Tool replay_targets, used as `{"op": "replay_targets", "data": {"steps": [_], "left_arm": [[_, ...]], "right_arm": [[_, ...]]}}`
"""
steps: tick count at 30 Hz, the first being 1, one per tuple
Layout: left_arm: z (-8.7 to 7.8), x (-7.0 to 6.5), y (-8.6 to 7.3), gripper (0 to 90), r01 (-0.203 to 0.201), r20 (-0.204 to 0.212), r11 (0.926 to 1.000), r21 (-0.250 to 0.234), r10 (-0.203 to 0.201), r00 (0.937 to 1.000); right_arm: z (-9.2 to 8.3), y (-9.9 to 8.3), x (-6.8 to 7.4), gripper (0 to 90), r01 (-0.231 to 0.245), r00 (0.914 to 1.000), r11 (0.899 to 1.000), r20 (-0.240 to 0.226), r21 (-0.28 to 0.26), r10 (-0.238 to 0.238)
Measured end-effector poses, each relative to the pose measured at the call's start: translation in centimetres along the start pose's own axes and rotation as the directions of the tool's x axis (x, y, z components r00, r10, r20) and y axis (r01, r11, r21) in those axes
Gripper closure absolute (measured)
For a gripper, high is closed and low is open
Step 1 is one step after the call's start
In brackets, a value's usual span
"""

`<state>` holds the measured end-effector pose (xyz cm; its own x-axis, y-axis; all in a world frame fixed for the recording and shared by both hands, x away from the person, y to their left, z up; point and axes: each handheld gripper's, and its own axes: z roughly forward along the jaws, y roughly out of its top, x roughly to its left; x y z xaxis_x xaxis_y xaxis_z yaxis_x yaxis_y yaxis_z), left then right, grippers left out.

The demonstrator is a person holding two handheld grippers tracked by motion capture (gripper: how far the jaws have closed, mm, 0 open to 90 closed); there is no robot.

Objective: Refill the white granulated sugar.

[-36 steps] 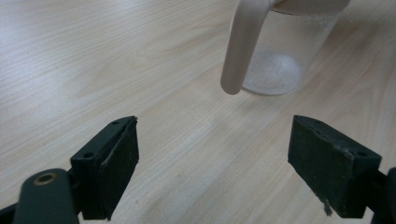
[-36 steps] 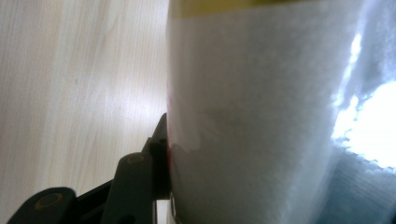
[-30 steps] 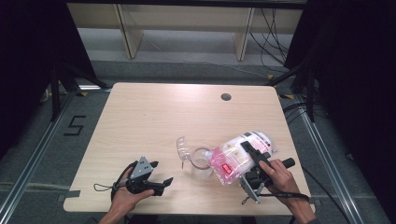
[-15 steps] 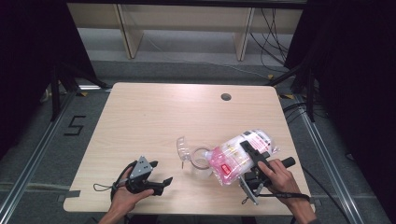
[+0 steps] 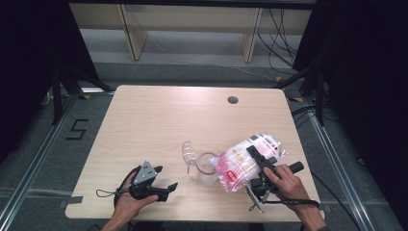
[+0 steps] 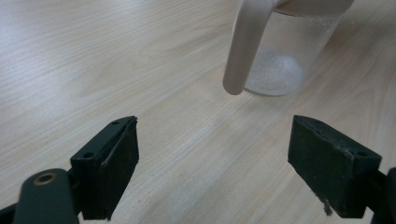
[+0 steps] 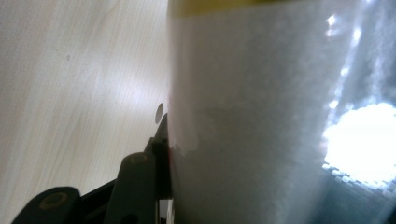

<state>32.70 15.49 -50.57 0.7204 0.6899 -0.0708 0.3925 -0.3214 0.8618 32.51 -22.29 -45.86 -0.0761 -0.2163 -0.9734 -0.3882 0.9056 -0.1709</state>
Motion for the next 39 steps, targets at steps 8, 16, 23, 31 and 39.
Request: {"op": "replay_targets", "data": {"steps": [8,16,23,31,39], "left_arm": [[0.03,-0.01,-0.01,16.1,0.000,-0.001,1.0000,0.000,0.000,1.0000],[0.02,0.00,0.00,16.0,0.001,0.000,1.0000,-0.001,-0.001,1.0000],[0.09,-0.04,-0.03,16.0,0.009,0.002,0.9999,-0.011,-0.009,1.0000],[0.02,0.00,-0.01,16.0,0.001,0.000,1.0000,0.000,-0.001,1.0000],[0.04,-0.03,-0.03,16.1,0.009,-0.001,0.9999,-0.006,-0.009,1.0000]], "right_arm": [[-0.21,0.04,-0.20,57.8,0.026,0.9995,0.999,-0.018,0.025,-0.026],[-0.15,-0.09,-0.25,58.3,0.067,0.9977,0.997,-0.012,0.027,-0.066],[-0.17,0.01,-0.28,58.8,0.085,0.9963,0.996,0.003,0.029,-0.086],[-0.32,0.07,-0.04,59.5,0.070,0.9975,0.997,0.005,0.045,-0.070],[-0.24,0.25,-0.30,60.2,0.115,0.9932,0.993,0.014,0.036,-0.116]]}}
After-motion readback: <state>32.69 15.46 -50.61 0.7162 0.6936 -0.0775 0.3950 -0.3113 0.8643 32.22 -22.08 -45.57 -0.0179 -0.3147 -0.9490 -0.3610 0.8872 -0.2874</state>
